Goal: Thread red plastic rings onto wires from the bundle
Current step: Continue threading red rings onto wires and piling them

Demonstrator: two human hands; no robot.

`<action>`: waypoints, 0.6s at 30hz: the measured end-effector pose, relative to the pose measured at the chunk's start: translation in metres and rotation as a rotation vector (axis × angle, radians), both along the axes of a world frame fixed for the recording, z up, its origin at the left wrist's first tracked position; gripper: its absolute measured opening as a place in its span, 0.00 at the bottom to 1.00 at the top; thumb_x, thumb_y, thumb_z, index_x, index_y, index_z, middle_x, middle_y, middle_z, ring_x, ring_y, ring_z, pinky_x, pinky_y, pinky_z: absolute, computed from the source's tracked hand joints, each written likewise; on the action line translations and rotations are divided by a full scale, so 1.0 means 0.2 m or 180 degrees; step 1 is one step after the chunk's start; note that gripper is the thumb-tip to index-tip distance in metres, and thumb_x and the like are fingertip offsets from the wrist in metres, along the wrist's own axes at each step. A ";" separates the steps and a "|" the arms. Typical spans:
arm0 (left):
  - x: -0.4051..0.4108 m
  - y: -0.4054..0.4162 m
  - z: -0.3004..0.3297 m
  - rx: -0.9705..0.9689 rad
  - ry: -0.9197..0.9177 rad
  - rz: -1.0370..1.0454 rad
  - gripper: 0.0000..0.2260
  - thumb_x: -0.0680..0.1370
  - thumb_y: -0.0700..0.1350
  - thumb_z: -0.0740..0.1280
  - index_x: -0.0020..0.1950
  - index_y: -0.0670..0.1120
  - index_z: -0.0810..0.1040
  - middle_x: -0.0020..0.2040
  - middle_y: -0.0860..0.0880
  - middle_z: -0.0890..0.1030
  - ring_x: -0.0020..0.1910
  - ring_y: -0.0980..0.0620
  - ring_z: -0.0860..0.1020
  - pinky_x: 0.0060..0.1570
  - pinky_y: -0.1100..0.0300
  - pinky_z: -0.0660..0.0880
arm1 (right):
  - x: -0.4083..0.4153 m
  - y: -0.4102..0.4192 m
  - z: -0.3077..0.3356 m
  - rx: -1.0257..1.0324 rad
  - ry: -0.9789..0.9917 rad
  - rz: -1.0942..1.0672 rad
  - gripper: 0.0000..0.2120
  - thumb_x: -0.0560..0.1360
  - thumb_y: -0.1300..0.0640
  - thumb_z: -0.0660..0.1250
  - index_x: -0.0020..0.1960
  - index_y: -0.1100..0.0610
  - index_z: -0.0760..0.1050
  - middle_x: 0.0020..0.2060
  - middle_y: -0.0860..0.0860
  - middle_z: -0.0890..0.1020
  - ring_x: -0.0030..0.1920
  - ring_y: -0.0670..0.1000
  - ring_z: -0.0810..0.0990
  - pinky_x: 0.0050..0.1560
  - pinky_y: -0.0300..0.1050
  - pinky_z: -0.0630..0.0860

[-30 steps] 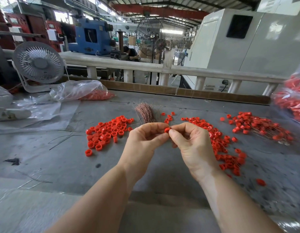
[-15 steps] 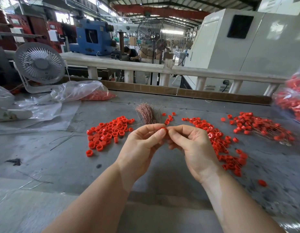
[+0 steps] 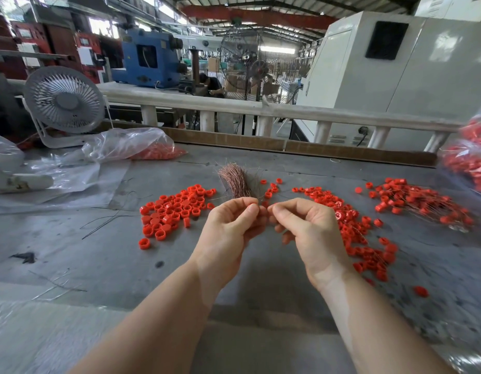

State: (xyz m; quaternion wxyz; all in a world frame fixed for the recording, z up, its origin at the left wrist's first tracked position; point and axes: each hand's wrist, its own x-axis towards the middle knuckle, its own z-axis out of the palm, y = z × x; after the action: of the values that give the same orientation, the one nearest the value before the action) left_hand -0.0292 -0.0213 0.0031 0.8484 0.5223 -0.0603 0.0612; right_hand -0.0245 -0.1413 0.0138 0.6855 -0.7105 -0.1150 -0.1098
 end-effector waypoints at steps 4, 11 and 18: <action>0.00 -0.01 0.00 0.0195 -0.0003 0.0070 0.06 0.79 0.33 0.58 0.46 0.40 0.74 0.30 0.51 0.81 0.31 0.58 0.79 0.36 0.67 0.77 | 0.00 0.00 -0.01 -0.0159 -0.0066 -0.0017 0.11 0.72 0.63 0.68 0.33 0.53 0.81 0.28 0.52 0.81 0.29 0.43 0.75 0.27 0.35 0.69; 0.00 0.00 -0.01 0.0479 0.0071 0.0210 0.07 0.77 0.33 0.61 0.42 0.41 0.77 0.30 0.50 0.80 0.30 0.58 0.77 0.35 0.68 0.76 | 0.00 0.00 -0.02 -0.0232 -0.0216 -0.0019 0.12 0.72 0.63 0.69 0.32 0.52 0.81 0.26 0.50 0.80 0.27 0.43 0.73 0.26 0.35 0.68; -0.01 0.01 -0.01 0.0602 0.0148 0.0208 0.06 0.74 0.32 0.66 0.40 0.41 0.79 0.31 0.49 0.82 0.28 0.57 0.77 0.32 0.68 0.75 | 0.01 0.00 -0.02 -0.0238 -0.0381 -0.0100 0.12 0.72 0.64 0.69 0.32 0.53 0.80 0.27 0.51 0.80 0.27 0.41 0.72 0.28 0.33 0.68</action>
State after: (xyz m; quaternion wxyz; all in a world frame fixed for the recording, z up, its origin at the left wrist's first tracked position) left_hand -0.0305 -0.0186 0.0018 0.7940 0.6031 -0.0291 0.0707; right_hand -0.0229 -0.1420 0.0096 0.6485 -0.7296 -0.1486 -0.1585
